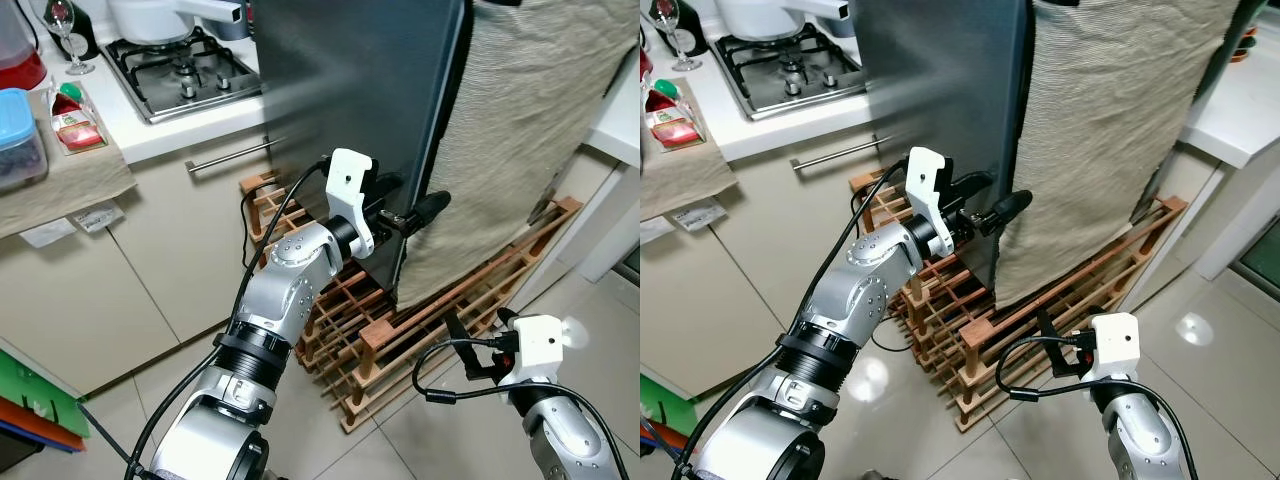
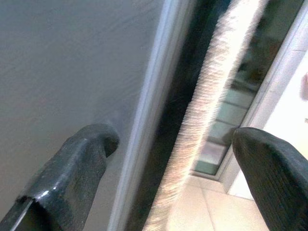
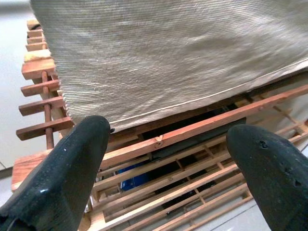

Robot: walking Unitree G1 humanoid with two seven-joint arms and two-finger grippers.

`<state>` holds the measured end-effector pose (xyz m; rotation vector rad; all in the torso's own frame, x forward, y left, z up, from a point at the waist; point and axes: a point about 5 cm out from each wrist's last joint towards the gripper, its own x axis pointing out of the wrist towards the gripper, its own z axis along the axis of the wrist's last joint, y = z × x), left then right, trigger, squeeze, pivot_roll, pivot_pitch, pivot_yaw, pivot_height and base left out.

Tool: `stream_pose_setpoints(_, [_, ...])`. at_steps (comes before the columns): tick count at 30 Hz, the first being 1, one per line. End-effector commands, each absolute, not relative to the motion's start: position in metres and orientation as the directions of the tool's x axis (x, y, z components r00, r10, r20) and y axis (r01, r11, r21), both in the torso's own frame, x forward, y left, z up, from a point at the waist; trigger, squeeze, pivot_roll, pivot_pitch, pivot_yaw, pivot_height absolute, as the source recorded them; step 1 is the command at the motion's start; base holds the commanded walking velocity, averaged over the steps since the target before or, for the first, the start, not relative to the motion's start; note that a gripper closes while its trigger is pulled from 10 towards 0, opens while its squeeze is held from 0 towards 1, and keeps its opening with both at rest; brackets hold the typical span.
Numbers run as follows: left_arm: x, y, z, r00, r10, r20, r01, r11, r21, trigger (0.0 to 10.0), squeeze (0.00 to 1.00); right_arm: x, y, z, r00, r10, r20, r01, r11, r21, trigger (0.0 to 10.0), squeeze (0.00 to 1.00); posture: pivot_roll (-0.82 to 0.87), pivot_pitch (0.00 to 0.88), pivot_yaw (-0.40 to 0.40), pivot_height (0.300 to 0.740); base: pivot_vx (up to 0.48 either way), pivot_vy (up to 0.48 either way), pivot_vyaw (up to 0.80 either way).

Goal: Restocking fridge

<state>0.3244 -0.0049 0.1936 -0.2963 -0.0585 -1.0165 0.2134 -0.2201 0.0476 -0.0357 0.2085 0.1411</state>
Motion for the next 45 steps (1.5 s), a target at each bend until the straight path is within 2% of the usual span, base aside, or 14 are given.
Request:
stream_pose_setpoints(1, [0.308, -0.029, 0.207, 0.423, -0.871, 0.252, 0.902, 0.377, -0.209, 10.0, 0.00, 0.214, -0.226, 0.048, 0.971, 0.127, -0.200, -0.137, 0.990, -0.036, 10.0, 0.00, -0.18, 0.000, 0.051, 0.740, 0.000, 0.000, 0.00])
stream_pose_setpoints(9, [0.303, -0.010, 0.203, 0.426, -0.877, 0.225, 0.901, 0.387, -0.196, 10.0, 0.00, 0.214, -0.230, 0.037, 0.968, 0.133, -0.213, -0.145, 0.989, -0.039, 10.0, 0.00, -0.16, 0.001, 0.048, 0.740, 0.000, 0.000, 0.00])
stream_pose_setpoints(14, [0.302, -0.006, 0.202, 0.434, -0.876, 0.211, 0.897, 0.399, -0.189, 10.0, 0.00, 0.214, -0.230, 0.032, 0.967, 0.139, -0.215, -0.151, 0.988, -0.040, 10.0, 0.00, -0.16, 0.001, 0.048, 0.740, 0.000, 0.000, 0.00])
stream_pose_setpoints(18, [0.315, -0.009, 0.191, 0.536, -0.829, 0.158, 0.839, 0.503, -0.210, 10.0, 0.00, 0.216, -0.232, 0.027, 0.966, 0.140, -0.216, -0.153, 0.987, -0.042, 10.0, 0.00, -0.16, 0.000, 0.048, 0.740, 0.000, 0.000, 0.00])
stream_pose_setpoints(24, [0.319, -0.010, 0.189, 0.570, -0.809, 0.147, 0.814, 0.531, -0.236, 10.0, 0.00, 0.217, -0.229, 0.012, 0.962, 0.136, -0.238, -0.149, 0.988, -0.039, 10.0, 0.00, -0.17, 0.000, 0.052, 0.740, 0.000, 0.000, 0.00])
stream_pose_setpoints(30, [0.322, 0.008, 0.181, 0.615, -0.778, 0.129, 0.782, 0.582, -0.223, 10.0, 0.00, 0.220, -0.226, 0.011, 0.967, 0.125, -0.221, -0.137, 0.990, -0.040, 10.0, 0.00, -0.17, 0.000, 0.055, 0.740, 0.000, 0.000, 0.00])
stream_pose_setpoints(45, [0.320, 0.001, 0.179, 0.597, -0.791, 0.134, 0.795, 0.562, -0.230, 10.0, 0.00, 0.225, -0.230, 0.014, 0.975, 0.143, -0.168, -0.152, 0.988, -0.039, 10.0, 0.00, -0.16, 0.000, 0.047, 0.740, 0.000, 0.000, 0.00])
